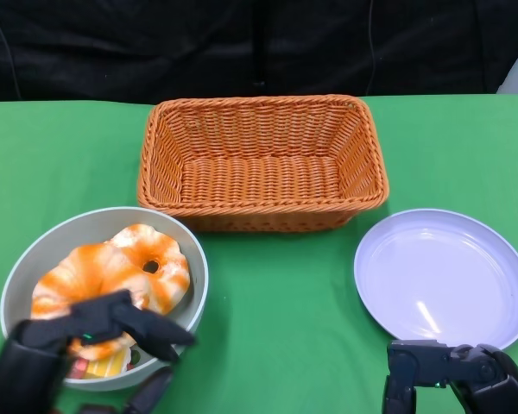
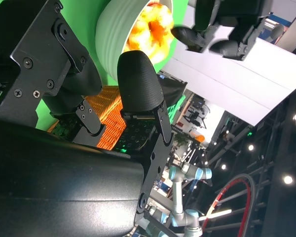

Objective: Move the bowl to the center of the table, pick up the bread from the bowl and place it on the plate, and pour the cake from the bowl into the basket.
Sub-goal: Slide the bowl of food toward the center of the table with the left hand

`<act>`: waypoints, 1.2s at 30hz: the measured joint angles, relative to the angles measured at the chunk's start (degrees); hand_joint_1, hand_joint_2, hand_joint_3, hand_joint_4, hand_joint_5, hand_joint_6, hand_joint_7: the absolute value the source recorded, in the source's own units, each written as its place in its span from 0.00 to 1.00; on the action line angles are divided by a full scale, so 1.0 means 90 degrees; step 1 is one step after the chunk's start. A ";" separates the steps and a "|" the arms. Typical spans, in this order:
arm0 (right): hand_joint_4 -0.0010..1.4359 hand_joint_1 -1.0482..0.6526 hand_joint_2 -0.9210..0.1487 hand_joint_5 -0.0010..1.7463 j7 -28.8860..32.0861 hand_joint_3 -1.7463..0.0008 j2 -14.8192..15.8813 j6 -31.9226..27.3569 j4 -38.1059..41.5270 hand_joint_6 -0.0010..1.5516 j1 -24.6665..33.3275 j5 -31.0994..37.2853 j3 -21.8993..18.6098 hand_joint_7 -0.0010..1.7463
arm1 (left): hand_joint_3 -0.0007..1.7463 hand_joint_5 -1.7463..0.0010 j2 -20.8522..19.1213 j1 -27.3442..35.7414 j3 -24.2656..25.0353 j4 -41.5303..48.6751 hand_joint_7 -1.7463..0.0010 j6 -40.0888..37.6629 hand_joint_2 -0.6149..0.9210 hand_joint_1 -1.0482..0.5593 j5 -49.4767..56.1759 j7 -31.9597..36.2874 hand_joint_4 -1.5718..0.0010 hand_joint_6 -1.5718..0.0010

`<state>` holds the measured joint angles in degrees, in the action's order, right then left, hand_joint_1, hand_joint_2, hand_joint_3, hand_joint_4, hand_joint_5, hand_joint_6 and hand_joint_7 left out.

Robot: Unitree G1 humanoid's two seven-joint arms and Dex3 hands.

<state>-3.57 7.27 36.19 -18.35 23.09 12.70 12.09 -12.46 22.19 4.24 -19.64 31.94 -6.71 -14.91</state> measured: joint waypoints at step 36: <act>0.75 0.73 0.79 1.00 0.0010 0.00 -0.0046 0.0000 0.0002 0.65 -0.0032 0.0049 -0.0007 0.89 | 0.25 0.73 -0.0524 -0.0627 0.2459 0.0828 0.99 -0.1576 1.00 0.23 0.0958 0.1005 1.00 0.87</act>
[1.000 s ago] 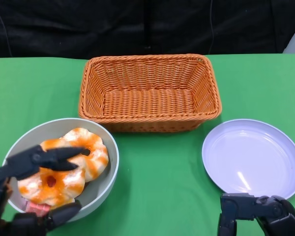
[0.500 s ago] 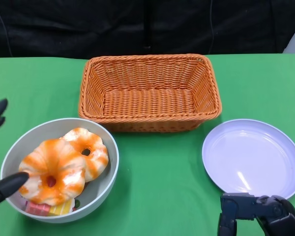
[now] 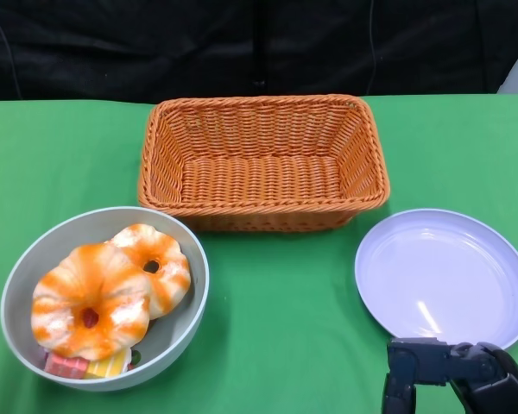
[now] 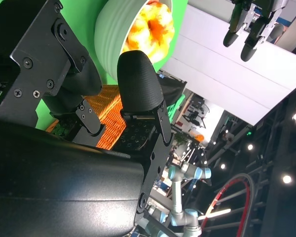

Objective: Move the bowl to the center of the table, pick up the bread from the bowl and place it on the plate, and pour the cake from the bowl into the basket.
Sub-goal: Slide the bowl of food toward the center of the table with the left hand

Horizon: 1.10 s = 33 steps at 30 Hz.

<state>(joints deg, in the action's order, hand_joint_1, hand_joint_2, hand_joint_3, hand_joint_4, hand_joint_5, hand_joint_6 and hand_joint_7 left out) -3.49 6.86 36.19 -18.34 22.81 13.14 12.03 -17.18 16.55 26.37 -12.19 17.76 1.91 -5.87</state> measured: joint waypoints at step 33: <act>0.73 0.73 0.78 1.00 0.0055 0.00 -0.0007 -0.0088 -0.0087 0.65 0.0079 0.0023 -0.0012 0.88 | 0.34 1.00 -0.0627 -0.1357 -0.1297 0.1507 1.00 -0.5454 1.00 0.25 -0.1490 -0.1924 1.00 1.00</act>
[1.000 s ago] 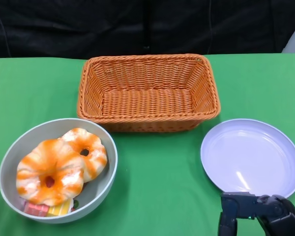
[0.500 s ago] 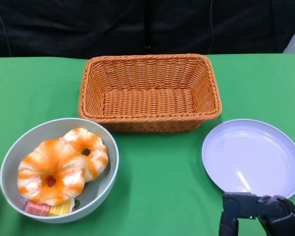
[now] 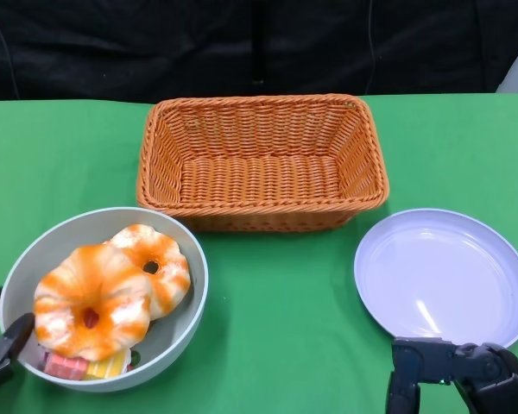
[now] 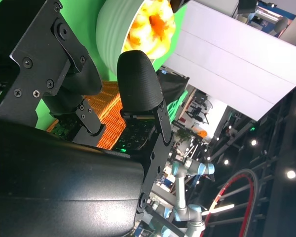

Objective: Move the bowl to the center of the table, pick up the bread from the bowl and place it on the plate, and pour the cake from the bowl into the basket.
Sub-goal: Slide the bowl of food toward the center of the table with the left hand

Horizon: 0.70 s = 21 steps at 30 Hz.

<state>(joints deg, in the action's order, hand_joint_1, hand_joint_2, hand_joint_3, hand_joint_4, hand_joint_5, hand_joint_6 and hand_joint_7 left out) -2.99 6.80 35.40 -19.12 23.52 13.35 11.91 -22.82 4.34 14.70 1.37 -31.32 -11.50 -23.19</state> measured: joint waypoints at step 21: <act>0.73 0.72 0.78 1.00 0.0010 0.00 -0.0003 -0.0008 -0.0008 0.64 -0.0028 0.0001 0.0004 0.88 | 0.34 1.00 0.0092 -0.0363 -0.0353 -0.0367 1.00 -0.1311 1.00 0.20 -0.1004 -0.0309 1.00 1.00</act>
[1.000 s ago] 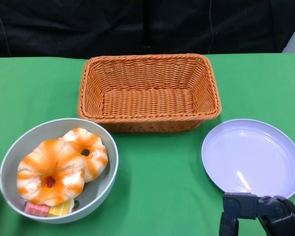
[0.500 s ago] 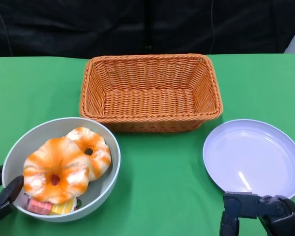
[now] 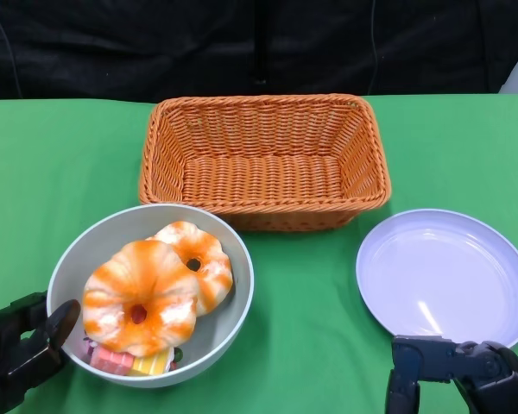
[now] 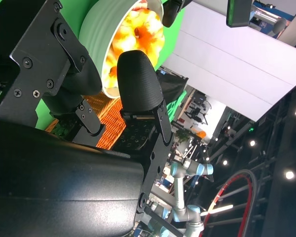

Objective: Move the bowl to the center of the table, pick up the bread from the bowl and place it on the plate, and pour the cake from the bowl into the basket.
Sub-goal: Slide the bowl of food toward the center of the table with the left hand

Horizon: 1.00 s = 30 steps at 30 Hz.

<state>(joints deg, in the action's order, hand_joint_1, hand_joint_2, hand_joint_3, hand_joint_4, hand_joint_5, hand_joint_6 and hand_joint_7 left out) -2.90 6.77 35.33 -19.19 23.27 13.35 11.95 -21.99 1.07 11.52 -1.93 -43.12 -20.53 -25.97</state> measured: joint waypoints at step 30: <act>0.02 0.36 0.16 0.76 -0.0777 0.84 0.0515 -0.1892 -0.1206 0.02 -0.0720 0.0995 -0.0196 0.58 | 0.32 0.97 0.0194 -0.0008 -0.1286 -0.0918 0.99 0.0062 1.00 0.15 0.0129 -0.0003 0.94 0.97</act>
<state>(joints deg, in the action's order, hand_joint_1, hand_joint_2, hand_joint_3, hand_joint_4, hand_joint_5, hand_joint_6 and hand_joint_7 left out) -9.90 11.41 18.30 -30.05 16.78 22.31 10.18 -20.25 1.00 -0.05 -10.19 -42.56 -19.37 -26.00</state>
